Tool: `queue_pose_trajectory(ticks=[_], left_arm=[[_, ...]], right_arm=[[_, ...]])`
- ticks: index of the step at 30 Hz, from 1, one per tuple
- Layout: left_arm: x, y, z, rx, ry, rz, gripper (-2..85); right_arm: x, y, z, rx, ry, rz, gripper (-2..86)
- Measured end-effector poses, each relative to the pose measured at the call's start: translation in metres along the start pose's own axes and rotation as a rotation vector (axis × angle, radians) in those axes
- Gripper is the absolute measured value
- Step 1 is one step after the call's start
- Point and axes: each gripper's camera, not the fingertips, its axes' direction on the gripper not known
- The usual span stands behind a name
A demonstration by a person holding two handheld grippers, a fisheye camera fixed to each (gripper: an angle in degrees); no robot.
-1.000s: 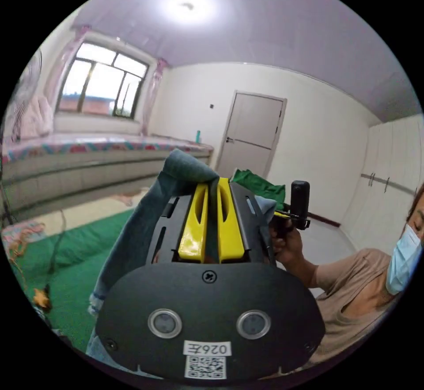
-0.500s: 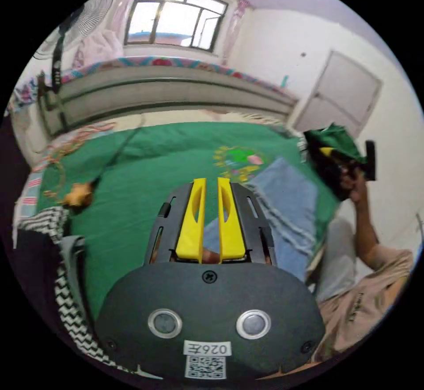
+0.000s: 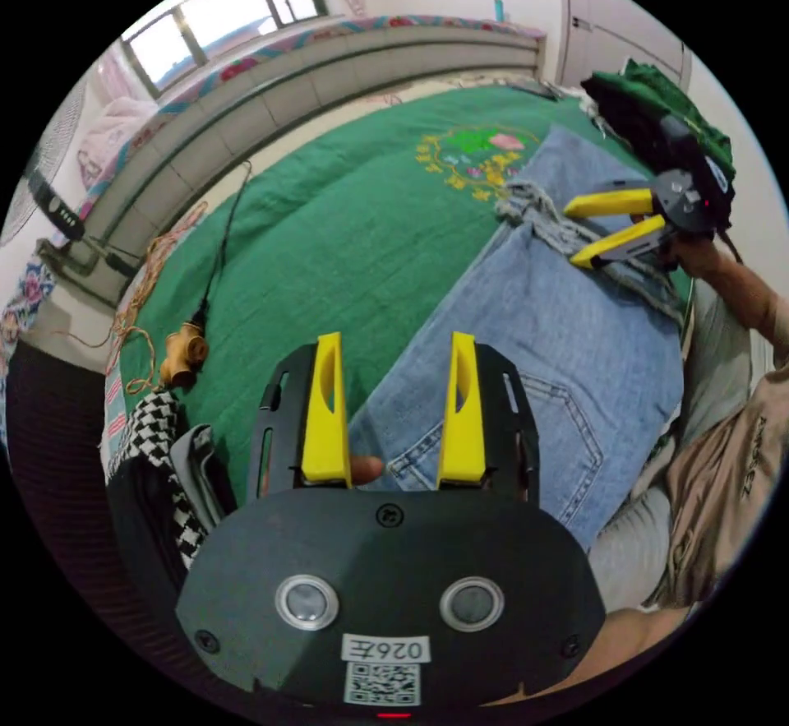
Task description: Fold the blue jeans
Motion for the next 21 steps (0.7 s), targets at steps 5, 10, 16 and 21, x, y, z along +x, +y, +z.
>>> queue_pose_trajectory(ticks=[5, 10, 16, 21], left_arm=[[0.021, -0.034, 0.043, -0.168, 0.094, 0.071, 8.9], [0.024, -0.045, 0.055, -0.153, -0.041, 0.048, 17.0], [0.030, -0.052, 0.072, -0.121, -0.054, 0.094, 12.5], [0.024, -0.061, 0.087, -0.148, 0.063, 0.091, 8.6]], right_arm=[[0.041, 0.000, -0.001, 0.011, -0.088, 0.059, 10.3], [0.081, 0.000, -0.005, 0.002, -0.099, 0.106, 4.8], [0.110, 0.002, -0.018, -0.014, -0.092, 0.079, 1.8], [0.148, 0.007, -0.036, -0.024, -0.204, 0.102, -1.3]])
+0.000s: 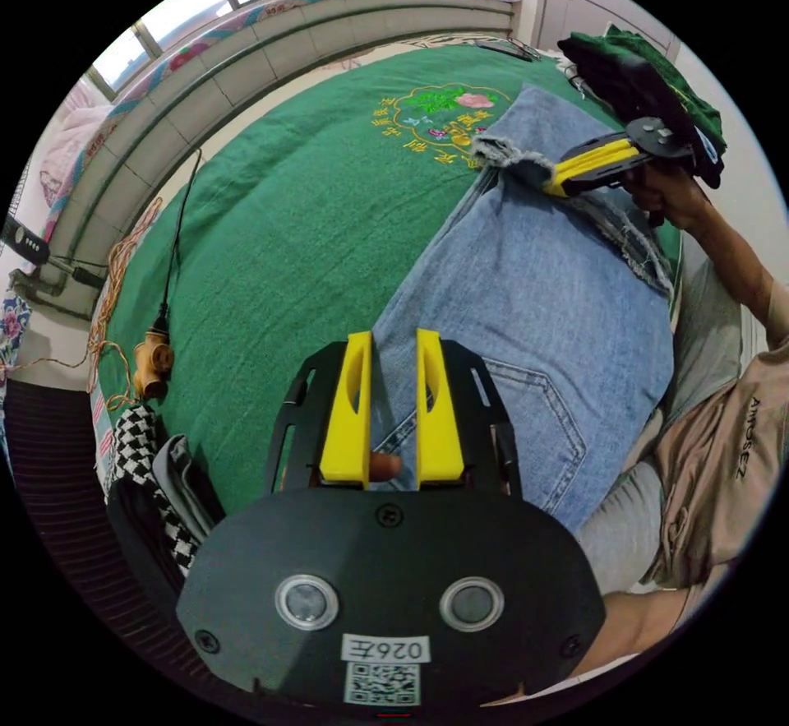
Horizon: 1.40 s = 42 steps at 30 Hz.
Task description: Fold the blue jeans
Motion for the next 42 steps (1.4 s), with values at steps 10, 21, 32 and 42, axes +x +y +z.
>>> queue_pose_trajectory(ticks=[10, 21, 32, 42], left_arm=[[-0.015, 0.000, -0.007, 0.084, -0.041, -0.031, 14.2], [-0.025, -0.010, 0.029, -0.031, 0.111, -0.001, 14.5], [0.003, -0.014, 0.026, -0.078, -0.026, 0.097, 11.6], [0.001, -0.006, 0.025, -0.083, -0.010, 0.010, 13.3]], right_arm=[[0.061, 0.007, -0.056, 0.018, -0.169, 0.108, -1.6], [0.104, 0.030, -0.163, 0.110, -0.055, 0.155, -1.6], [0.185, 0.083, -0.281, 0.148, 0.445, 0.548, -0.7], [0.136, 0.084, -0.342, 0.427, 0.477, 0.516, 5.9]])
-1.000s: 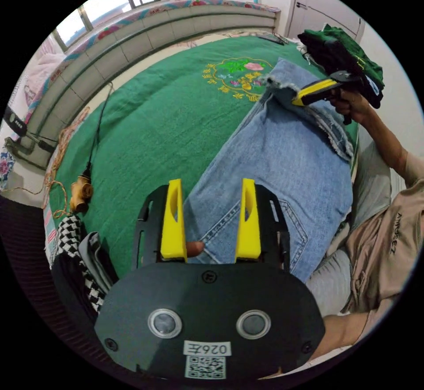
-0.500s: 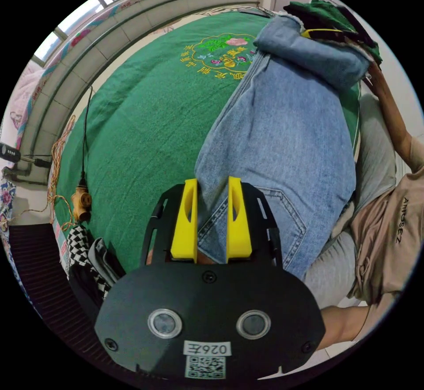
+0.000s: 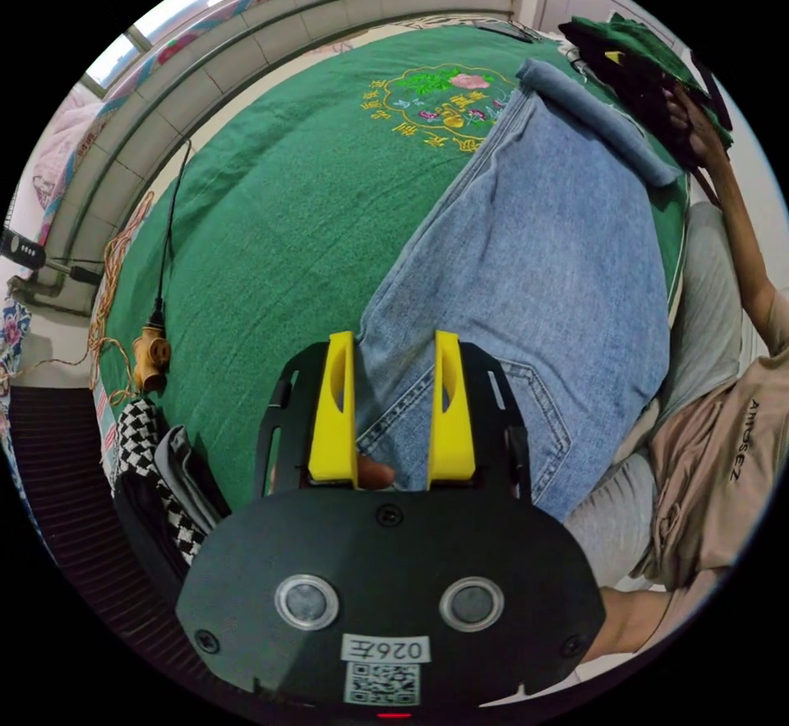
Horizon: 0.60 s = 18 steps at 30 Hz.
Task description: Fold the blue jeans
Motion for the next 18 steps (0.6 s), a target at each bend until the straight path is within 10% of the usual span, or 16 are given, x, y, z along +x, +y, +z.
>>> queue_pose_trajectory(ticks=[9, 18], left_arm=[[0.029, 0.008, -0.010, -0.012, -0.078, 0.050, 12.3], [0.048, 0.021, -0.026, -0.035, -0.090, 0.077, 8.6]], right_arm=[[-0.062, -0.012, 0.051, -0.369, -0.276, -0.117, 15.0], [-0.091, -0.013, 0.013, -0.441, -0.242, -0.156, -0.2]])
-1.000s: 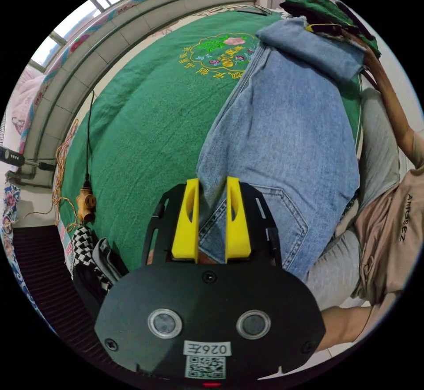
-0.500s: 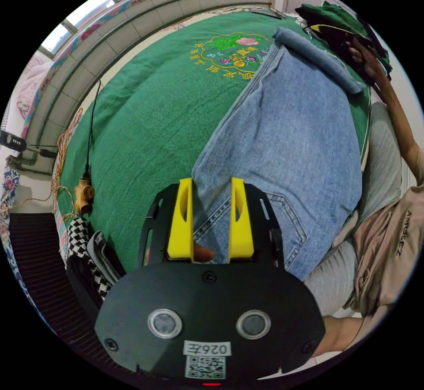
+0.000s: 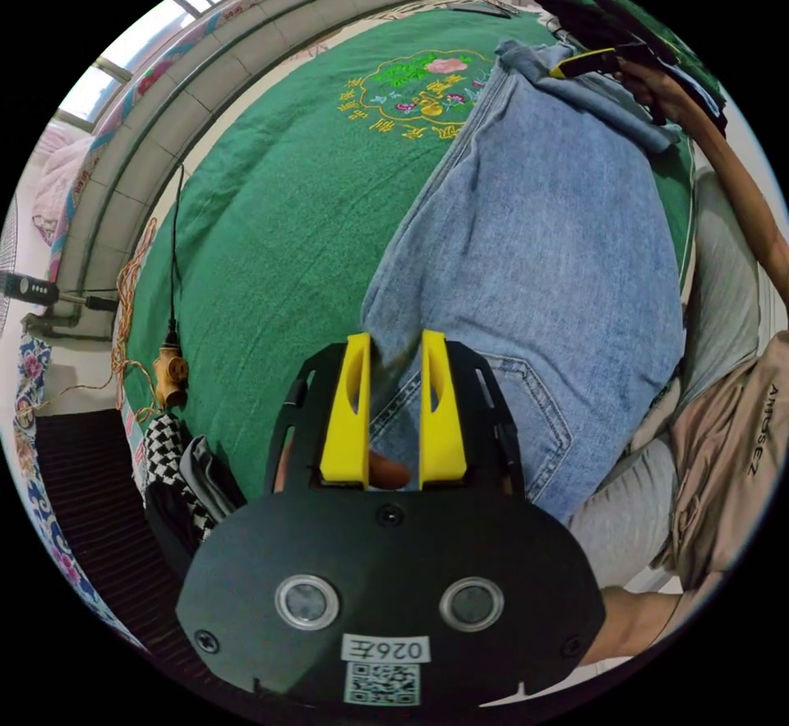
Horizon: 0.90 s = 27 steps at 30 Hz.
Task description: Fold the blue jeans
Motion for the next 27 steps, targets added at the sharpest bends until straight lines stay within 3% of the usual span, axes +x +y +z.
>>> queue_pose_trajectory(ticks=[4, 6, 9, 11, 12, 16, 21, 27], left_arm=[[0.019, 0.007, -0.012, -0.008, -0.005, 0.065, 4.7], [0.027, 0.009, -0.017, -0.022, -0.026, 0.090, 4.1], [0.037, 0.016, -0.024, -0.034, -0.041, 0.108, 3.2], [0.042, 0.025, -0.031, -0.025, -0.040, 0.108, 2.5], [0.043, 0.028, -0.034, -0.021, -0.040, 0.106, 2.4], [0.043, 0.051, -0.058, 0.034, -0.024, 0.070, 1.5], [0.040, 0.094, -0.109, 0.213, -0.015, -0.014, 0.9], [0.044, 0.159, -0.174, 0.373, -0.239, -0.249, 0.8]], right_arm=[[-0.017, 0.011, -0.035, 0.091, -0.018, 0.026, 3.0], [-0.034, 0.022, -0.067, 0.240, -0.054, 0.015, 10.9], [-0.063, 0.020, -0.068, 0.205, -0.025, -0.039, 15.8], [-0.082, 0.015, -0.049, 0.062, 0.027, -0.090, 12.9], [-0.099, 0.016, -0.047, 0.036, 0.158, -0.152, 11.1], [-0.131, 0.027, -0.078, 0.021, 0.233, -0.198, 1.7], [-0.134, 0.065, -0.179, 0.248, 0.301, -0.048, -0.9], [-0.129, 0.154, -0.320, 0.573, 0.378, 0.142, -1.1]])
